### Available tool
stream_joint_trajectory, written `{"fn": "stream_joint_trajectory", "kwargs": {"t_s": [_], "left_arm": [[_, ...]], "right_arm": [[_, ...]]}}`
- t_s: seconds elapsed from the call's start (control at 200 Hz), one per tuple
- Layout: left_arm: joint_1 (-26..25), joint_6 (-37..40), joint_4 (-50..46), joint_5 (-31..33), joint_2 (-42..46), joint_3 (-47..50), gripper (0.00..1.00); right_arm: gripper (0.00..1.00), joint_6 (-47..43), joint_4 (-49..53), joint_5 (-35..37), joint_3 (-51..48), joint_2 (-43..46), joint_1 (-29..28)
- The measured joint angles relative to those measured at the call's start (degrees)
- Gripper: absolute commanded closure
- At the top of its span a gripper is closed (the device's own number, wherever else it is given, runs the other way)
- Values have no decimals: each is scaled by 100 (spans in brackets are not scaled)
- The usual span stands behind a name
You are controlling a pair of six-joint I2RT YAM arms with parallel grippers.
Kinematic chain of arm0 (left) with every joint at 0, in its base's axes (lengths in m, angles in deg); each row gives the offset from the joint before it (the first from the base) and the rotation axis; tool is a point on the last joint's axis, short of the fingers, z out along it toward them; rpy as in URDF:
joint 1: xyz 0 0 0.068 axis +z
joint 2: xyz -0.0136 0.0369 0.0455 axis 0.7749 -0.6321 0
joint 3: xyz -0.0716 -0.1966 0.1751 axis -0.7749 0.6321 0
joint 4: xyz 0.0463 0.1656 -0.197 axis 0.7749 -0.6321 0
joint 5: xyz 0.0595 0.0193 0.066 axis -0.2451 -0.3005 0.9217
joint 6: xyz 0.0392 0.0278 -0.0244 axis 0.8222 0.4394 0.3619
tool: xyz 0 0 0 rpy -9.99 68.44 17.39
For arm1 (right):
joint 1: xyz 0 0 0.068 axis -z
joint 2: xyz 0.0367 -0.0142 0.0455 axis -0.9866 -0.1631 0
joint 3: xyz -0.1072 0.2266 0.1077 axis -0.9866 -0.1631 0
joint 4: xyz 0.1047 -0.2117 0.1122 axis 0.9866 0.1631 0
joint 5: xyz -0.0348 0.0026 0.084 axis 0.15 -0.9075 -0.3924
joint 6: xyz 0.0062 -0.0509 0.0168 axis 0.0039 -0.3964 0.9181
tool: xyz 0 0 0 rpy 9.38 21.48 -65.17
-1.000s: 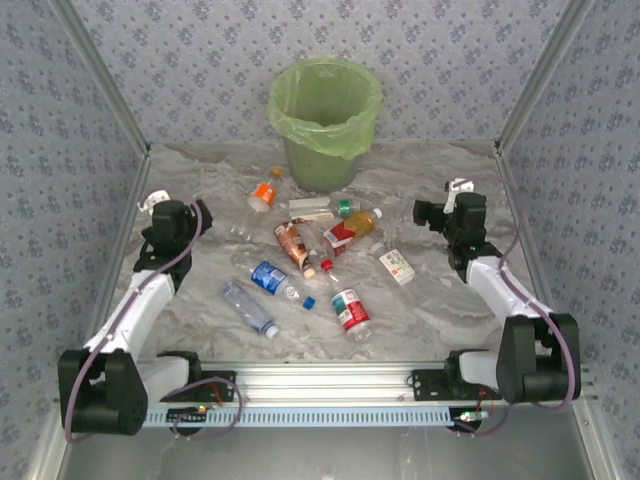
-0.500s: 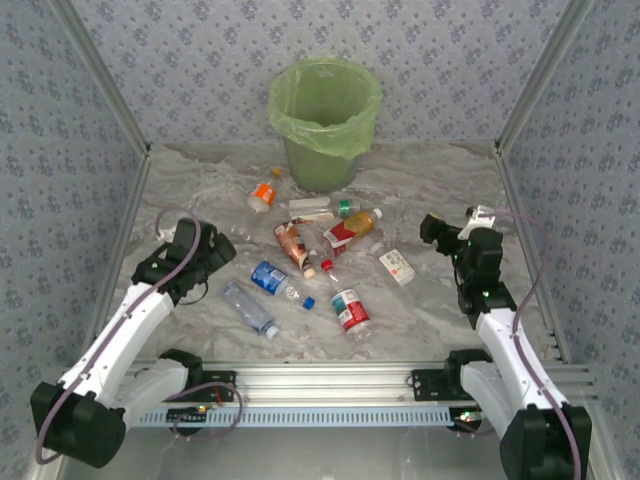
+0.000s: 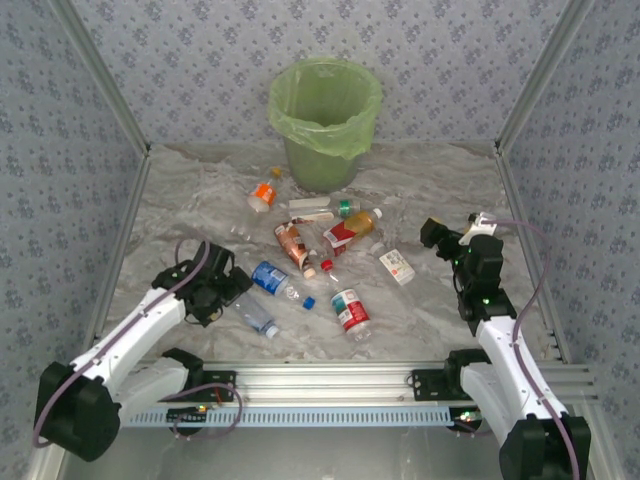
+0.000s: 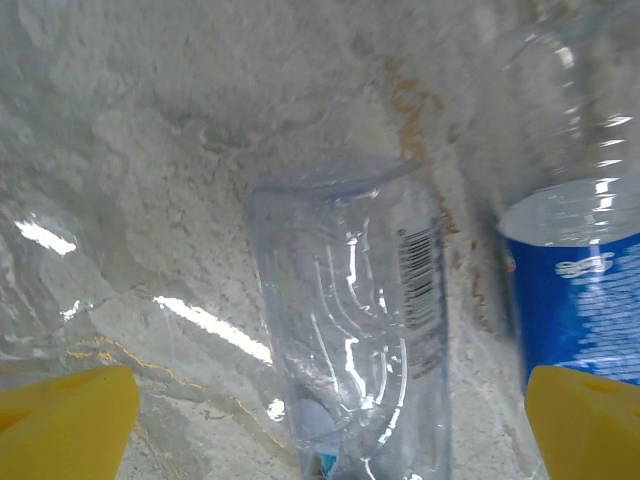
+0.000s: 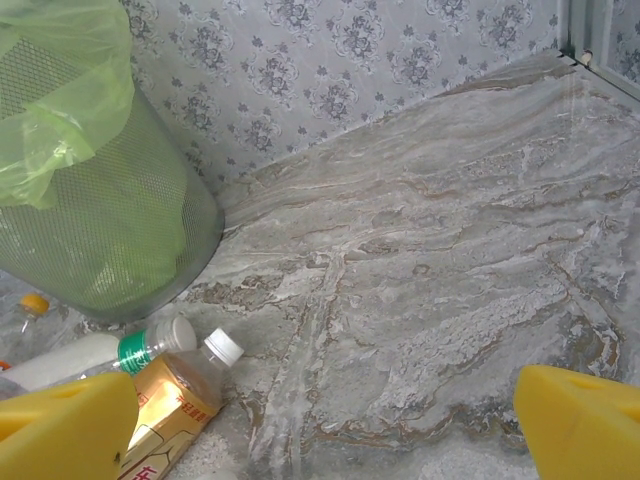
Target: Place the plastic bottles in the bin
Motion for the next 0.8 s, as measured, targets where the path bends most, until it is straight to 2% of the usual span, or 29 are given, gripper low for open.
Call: {"fn": "stream_joint_trajectory", "kwargs": {"t_s": [0.125, 0.29, 0.475, 0.8], "left_arm": [[-297, -240, 365, -35, -79, 138, 1], [-420, -520, 789, -52, -192, 363, 8], [-564, -728, 1084, -59, -313, 610, 21], [-597, -323, 1123, -42, -907, 619, 33]], "right_arm": [[1, -2, 26, 0, 0, 0, 0], [1, -2, 129, -4, 0, 0, 0], [1, -2, 258, -7, 0, 0, -9], [1, -50, 400, -166, 59, -24, -131]]}}
